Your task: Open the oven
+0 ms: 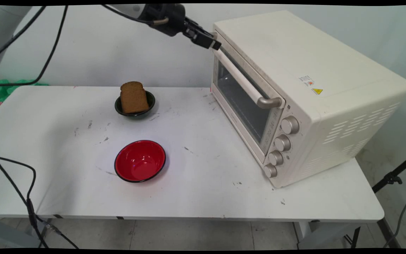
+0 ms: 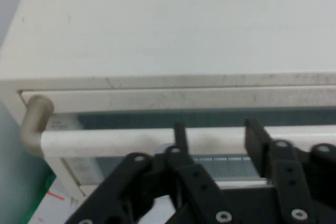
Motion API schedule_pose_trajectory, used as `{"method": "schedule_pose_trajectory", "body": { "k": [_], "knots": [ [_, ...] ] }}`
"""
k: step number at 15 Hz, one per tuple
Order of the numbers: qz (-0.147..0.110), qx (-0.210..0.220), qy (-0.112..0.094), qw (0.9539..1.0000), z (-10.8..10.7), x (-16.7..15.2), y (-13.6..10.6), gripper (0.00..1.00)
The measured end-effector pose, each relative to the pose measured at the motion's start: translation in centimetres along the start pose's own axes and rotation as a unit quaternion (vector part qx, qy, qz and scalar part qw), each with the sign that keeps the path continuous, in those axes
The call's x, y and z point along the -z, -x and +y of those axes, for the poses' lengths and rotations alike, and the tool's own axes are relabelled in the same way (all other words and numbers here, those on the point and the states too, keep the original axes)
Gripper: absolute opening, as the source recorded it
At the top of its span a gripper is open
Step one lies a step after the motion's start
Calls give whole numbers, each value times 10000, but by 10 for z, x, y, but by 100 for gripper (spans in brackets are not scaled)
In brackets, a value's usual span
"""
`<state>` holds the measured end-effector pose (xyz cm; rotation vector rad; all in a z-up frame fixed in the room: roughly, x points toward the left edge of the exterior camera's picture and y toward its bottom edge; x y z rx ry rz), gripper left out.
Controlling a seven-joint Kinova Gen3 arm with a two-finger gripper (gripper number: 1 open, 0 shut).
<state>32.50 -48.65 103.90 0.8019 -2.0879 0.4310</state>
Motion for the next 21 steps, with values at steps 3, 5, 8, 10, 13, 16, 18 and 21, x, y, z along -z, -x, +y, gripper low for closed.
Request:
{"method": "schedule_pose_trajectory", "body": {
  "k": [3,5,8,10,13,16,18,21],
  "knots": [
    [12,-24,-27,10000,1,-10,-8,0],
    [3,-30,-56,10000,1,-18,-11,0],
    [-19,-38,-82,10000,0,-27,-14,0],
    [-41,-42,-100,9999,0,-34,-16,0],
    [-73,-54,-113,9999,0,-43,-17,0],
    [-97,-83,-113,9999,0,-50,-16,0],
    [-112,-99,-113,9998,0,-54,-16,0],
    [-139,-128,-111,9998,0,-60,-15,0]
  ]
}}
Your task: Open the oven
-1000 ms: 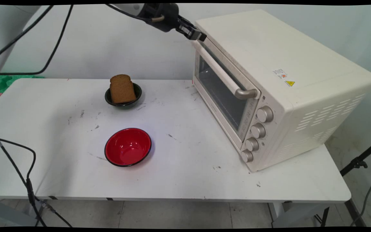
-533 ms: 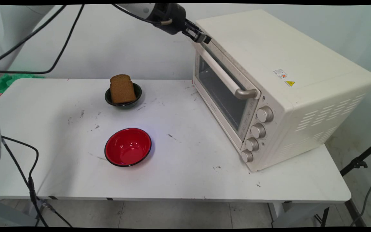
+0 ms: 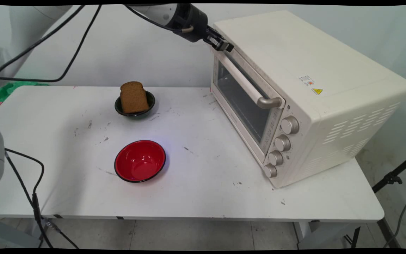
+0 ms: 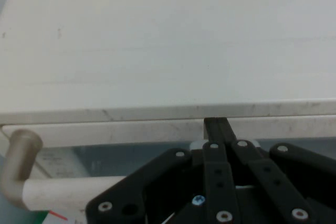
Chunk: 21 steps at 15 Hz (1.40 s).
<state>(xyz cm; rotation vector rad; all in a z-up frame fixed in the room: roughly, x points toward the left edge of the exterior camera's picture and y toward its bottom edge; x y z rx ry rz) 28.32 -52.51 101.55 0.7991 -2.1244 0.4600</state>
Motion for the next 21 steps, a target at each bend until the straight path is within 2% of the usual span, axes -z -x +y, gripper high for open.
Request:
{"method": "schedule_pose_trajectory", "body": {
  "k": [10,21],
  "knots": [
    [-89,-69,-9,9999,-2,-11,6,0],
    [-176,-49,44,9998,-6,5,26,0]
  ]
}}
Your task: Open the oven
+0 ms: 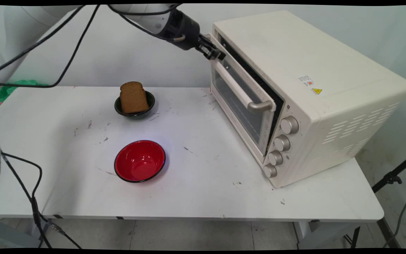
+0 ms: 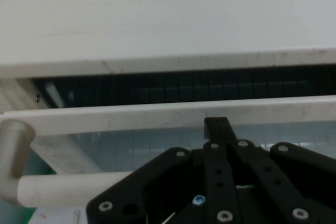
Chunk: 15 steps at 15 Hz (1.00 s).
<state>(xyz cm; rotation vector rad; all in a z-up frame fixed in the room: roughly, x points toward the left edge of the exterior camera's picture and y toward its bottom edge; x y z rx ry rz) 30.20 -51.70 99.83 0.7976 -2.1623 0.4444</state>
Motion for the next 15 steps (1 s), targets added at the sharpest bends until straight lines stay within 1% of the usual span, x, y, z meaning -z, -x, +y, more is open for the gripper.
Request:
{"method": "schedule_pose_trajectory", "body": {
  "k": [7,15],
  "knots": [
    [-59,46,49,10000,-3,16,23,0],
    [-183,73,56,9998,-8,33,58,0]
  ]
}}
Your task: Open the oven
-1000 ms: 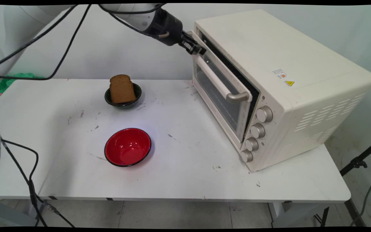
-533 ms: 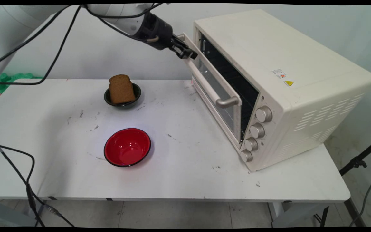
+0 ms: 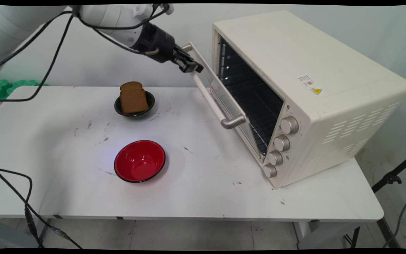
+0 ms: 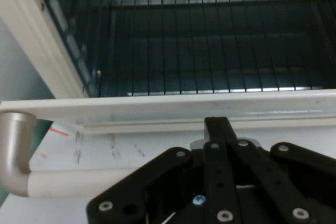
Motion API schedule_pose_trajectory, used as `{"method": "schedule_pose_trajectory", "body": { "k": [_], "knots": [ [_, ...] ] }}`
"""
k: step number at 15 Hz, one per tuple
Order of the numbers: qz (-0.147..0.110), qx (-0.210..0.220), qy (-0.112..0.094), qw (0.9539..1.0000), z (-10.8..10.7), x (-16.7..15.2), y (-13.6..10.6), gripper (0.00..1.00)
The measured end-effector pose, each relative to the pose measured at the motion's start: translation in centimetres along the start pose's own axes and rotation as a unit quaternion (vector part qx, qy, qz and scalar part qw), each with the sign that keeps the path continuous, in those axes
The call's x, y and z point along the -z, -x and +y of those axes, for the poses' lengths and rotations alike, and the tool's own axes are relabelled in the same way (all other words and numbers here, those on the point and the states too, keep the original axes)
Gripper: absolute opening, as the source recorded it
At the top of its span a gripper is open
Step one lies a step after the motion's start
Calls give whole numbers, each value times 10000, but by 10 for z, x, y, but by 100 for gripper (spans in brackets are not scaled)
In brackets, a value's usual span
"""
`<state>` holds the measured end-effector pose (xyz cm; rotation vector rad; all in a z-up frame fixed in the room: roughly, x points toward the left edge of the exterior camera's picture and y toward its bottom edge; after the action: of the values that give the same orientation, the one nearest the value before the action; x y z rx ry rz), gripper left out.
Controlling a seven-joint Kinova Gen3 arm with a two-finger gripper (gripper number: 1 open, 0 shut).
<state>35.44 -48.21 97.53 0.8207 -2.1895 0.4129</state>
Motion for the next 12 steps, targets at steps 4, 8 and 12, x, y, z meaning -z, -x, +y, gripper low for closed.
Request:
{"method": "schedule_pose_trajectory", "body": {
  "k": [4,8,12],
  "knots": [
    [-52,-3,11,10000,-2,4,17,0],
    [-82,4,20,10000,-3,4,34,0],
    [-78,39,15,10000,-6,1,48,0]
  ]
}}
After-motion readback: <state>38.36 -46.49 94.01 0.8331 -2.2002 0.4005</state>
